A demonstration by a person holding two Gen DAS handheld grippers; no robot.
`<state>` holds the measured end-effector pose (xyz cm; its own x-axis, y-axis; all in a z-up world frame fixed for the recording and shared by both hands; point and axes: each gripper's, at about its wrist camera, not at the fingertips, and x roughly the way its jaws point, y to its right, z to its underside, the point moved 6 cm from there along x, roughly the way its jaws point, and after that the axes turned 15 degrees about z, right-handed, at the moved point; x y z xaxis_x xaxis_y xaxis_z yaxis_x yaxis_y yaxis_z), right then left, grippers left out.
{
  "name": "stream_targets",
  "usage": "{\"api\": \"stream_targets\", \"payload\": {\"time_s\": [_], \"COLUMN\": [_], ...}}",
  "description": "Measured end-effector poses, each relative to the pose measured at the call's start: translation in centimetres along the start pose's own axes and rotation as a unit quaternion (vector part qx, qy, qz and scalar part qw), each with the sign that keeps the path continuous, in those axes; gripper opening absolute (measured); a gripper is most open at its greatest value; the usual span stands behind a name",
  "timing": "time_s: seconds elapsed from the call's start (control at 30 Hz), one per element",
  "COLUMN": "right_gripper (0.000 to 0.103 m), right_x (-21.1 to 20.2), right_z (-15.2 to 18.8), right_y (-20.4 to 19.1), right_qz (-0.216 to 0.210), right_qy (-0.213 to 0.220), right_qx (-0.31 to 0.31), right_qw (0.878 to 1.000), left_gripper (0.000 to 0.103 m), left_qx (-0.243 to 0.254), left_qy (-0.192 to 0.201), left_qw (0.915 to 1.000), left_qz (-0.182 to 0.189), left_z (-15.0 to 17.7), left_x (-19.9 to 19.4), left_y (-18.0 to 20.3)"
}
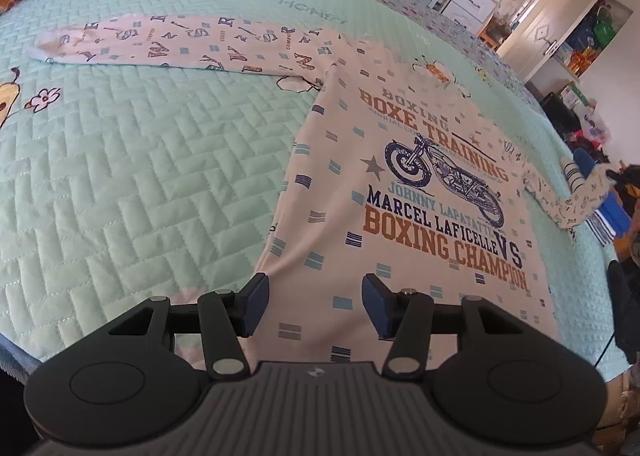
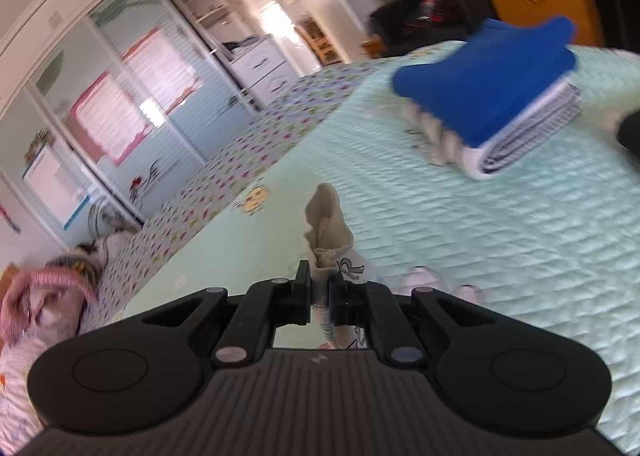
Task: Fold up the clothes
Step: 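Lift the sleeve with the right gripper and lay it across the sweatshirt front, release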
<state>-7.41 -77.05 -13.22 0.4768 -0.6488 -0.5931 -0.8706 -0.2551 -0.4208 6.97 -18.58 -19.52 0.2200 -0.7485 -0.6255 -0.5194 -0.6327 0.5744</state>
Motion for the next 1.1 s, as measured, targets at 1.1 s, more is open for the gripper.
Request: {"api": "stream_targets", "payload": {"time_s": [1.1], "right_gripper": [0.008], "right_x": [-1.7], "right_z": [23.4], "right_y": [-28.7], "right_qz": [-0.094], "right_qy": [-0.056], "right_qx": [-0.29], "right_qw": [0.951], "left_gripper": [0.058], "left_qx": [-0.014], "left_qy": [0.021], "left_qw": [0.9995], "left_qz": [-0.018], "left_z": [-1.0], "left_x": [-3.4], "left_y": [-5.2]}}
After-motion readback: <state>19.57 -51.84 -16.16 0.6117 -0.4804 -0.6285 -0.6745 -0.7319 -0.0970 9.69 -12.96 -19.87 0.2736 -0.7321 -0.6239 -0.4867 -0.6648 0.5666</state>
